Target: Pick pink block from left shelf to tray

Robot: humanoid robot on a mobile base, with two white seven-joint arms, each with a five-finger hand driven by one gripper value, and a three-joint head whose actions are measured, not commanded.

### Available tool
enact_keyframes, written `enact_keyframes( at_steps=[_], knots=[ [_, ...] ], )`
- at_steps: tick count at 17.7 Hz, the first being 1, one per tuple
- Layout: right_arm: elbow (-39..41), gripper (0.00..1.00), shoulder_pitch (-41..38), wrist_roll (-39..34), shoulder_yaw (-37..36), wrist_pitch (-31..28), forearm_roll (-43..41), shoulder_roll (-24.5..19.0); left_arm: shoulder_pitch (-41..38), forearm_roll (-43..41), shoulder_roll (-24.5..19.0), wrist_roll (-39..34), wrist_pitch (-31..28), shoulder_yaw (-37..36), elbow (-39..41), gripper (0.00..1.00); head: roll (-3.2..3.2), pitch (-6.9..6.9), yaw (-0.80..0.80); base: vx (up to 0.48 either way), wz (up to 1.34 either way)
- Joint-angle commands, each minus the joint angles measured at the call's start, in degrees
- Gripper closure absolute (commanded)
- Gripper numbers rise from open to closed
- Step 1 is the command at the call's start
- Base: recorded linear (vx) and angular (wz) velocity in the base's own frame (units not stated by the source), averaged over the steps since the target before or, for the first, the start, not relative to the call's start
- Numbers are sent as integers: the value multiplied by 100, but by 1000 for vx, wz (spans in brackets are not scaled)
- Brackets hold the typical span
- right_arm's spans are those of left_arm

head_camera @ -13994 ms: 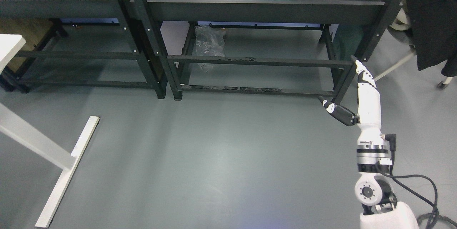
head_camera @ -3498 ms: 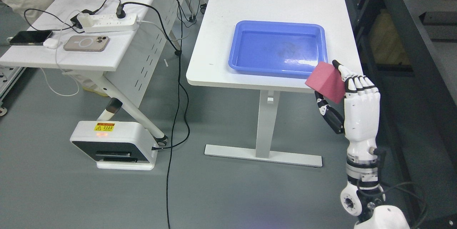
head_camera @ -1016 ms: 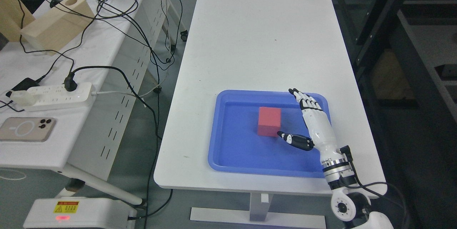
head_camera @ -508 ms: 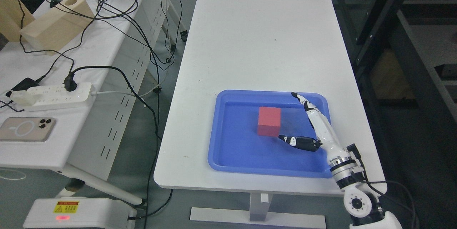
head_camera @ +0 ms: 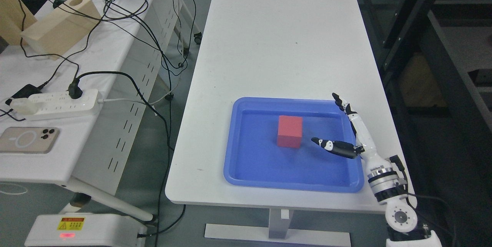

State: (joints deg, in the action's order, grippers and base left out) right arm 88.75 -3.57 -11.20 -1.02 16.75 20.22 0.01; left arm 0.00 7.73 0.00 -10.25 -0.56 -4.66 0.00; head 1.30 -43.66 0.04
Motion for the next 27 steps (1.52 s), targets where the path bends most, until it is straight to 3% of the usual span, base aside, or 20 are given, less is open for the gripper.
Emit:
enact_keyframes(
  at_steps=[1, 9, 21, 27],
  knots=[
    [11, 1, 14, -461, -443, -320, -2804, 99, 167, 0, -100, -3, 3, 0, 100, 0, 0, 0, 0, 0, 0],
    [11, 0, 14, -550, -654, -506, -2770, 99, 167, 0, -100, -3, 3, 0, 100, 0, 0, 0, 0, -27, 0],
    [-7, 0, 67, -348, -461, -515, -2857, 99, 167, 0, -100, -3, 3, 0, 100, 0, 0, 0, 0, -201, -21],
    [-15, 0, 58, 1207, -101, -673, -2778, 99, 167, 0, -100, -3, 3, 0, 100, 0, 0, 0, 0, -193, 14]
  ],
)
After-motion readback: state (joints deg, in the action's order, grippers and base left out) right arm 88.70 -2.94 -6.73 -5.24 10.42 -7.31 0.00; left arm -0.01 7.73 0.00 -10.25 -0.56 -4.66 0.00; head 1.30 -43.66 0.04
